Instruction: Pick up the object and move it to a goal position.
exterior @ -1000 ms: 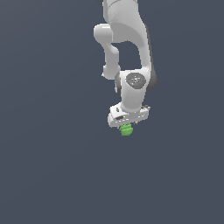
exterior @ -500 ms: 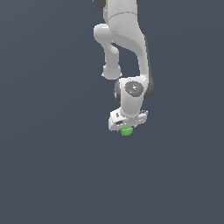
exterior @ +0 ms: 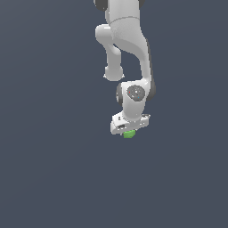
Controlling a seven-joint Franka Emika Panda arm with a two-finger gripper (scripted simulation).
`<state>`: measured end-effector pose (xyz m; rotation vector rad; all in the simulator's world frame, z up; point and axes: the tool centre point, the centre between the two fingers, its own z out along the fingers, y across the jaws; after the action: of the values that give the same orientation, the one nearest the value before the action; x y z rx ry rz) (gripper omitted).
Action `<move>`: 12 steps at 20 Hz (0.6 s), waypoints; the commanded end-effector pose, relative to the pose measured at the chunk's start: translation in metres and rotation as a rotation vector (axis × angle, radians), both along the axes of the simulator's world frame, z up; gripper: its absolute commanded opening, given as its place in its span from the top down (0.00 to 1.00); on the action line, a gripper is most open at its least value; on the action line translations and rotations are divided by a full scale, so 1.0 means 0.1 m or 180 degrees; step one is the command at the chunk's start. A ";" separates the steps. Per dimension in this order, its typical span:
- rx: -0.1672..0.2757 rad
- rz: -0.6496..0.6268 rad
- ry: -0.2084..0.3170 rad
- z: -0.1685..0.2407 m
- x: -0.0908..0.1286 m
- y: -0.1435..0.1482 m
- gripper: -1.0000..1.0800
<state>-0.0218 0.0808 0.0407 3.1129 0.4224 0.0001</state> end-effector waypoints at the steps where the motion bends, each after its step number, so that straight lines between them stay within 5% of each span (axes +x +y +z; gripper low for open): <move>1: 0.0000 0.0001 0.0001 -0.01 0.00 0.00 1.00; 12: 0.0000 0.0001 0.0001 0.08 -0.03 0.03 1.00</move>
<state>-0.0241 0.0823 0.0451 3.1130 0.4226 -0.0018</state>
